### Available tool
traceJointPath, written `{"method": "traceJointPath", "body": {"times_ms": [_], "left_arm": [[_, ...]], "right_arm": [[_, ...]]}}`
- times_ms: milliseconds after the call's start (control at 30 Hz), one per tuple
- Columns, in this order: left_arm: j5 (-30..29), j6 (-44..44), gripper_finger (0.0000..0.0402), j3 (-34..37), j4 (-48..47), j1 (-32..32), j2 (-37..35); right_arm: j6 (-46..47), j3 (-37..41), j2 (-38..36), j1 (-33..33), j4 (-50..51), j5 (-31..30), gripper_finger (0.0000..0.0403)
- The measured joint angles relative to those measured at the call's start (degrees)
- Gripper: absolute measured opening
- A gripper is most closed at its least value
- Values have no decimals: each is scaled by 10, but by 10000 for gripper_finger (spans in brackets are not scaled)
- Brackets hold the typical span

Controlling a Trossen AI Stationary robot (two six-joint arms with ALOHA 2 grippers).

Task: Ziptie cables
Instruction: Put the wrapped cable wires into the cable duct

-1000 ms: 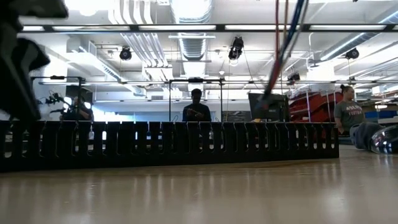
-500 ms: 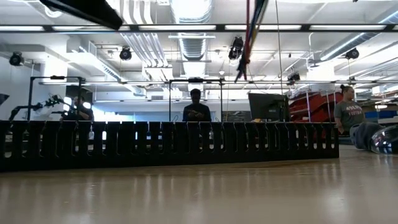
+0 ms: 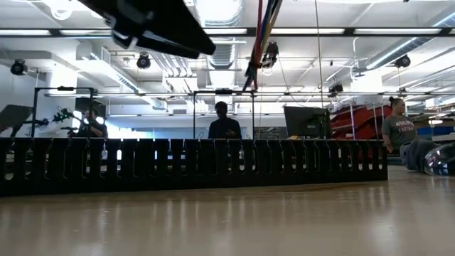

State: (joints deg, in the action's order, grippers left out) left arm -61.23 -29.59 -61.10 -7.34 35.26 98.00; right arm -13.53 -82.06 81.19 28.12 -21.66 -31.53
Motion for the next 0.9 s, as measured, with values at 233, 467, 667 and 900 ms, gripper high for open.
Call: {"method": "traceJointPath", "body": {"times_ms": [233,467,667,900], "left_arm": [[40,130,194,21,168,-32,5],[59,202,191,29,284,-63,51],[63,223,213,30,330,-78,68],[71,246,235,30,400,-96,99]], "right_arm": [[8,0,0,0,-15,-1,21],[4,0,0,0,-41,-1,21],[4,0,0,0,-39,-1,21],[-1,0,3,0,-44,-1,21]]}}
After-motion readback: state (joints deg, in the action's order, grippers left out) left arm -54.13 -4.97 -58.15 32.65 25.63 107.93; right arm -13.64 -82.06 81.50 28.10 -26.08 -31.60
